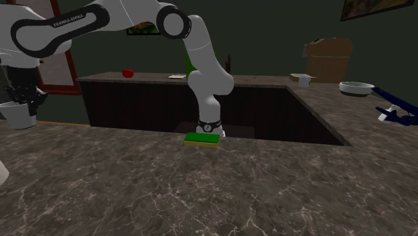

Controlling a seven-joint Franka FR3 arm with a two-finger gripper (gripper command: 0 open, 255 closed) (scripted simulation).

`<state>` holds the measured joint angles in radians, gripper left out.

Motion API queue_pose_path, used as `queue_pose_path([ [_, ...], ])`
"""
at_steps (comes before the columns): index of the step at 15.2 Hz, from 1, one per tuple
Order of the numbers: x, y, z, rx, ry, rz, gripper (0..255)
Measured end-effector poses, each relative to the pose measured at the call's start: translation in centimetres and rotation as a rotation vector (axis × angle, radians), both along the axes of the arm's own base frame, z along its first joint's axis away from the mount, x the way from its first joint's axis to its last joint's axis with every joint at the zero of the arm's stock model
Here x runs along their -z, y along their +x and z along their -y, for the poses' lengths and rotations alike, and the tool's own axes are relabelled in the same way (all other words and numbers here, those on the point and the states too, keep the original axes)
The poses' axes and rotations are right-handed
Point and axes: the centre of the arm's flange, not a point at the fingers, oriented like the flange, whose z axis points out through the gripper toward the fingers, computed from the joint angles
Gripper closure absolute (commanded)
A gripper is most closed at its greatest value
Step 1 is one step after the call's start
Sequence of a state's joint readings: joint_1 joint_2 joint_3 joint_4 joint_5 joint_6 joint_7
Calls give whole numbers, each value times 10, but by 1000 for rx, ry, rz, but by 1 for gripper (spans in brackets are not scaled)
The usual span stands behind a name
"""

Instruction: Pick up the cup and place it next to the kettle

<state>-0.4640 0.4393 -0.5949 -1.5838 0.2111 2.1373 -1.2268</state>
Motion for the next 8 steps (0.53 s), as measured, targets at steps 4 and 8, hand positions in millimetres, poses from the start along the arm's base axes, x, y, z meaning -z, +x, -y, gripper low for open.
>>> queue_pose_path([
  [4, 21, 1, 0, 0, 0, 0, 255],
  [8, 42, 1, 1, 0, 0, 0, 255],
])
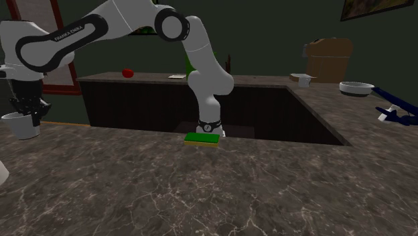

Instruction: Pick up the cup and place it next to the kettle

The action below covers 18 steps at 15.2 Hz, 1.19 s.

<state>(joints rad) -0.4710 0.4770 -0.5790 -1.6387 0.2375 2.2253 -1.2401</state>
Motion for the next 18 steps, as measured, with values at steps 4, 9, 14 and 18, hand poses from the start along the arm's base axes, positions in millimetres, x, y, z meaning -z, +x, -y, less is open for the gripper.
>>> queue_pose_path([
  [4, 19, -1, -1, 0, 0, 0, 255],
  [9, 39, 0, 0, 0, 0, 0, 255],
  [14, 39, 0, -1, 0, 0, 0, 0],
  [18, 39, 0, 0, 0, -1, 0, 0],
])
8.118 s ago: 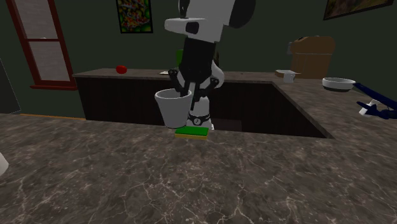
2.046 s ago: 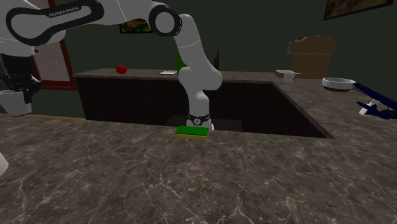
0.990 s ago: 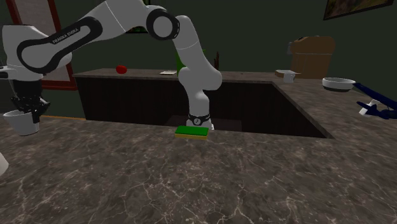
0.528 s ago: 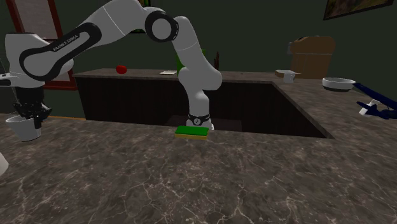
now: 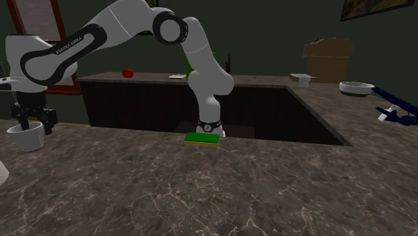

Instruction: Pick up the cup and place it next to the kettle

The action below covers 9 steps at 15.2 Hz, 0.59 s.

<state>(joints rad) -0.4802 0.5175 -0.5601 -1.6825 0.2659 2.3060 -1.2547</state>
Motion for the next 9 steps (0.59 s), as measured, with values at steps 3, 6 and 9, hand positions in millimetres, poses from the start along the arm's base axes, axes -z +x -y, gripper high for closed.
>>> queue_pose_path([
  [3, -6, 0, -2, 0, 0, 0, 0],
  [6, -38, -2, -9, 0, -1, 1, 0],
  [9, -48, -3, -9, 0, 0, 0, 0],
])
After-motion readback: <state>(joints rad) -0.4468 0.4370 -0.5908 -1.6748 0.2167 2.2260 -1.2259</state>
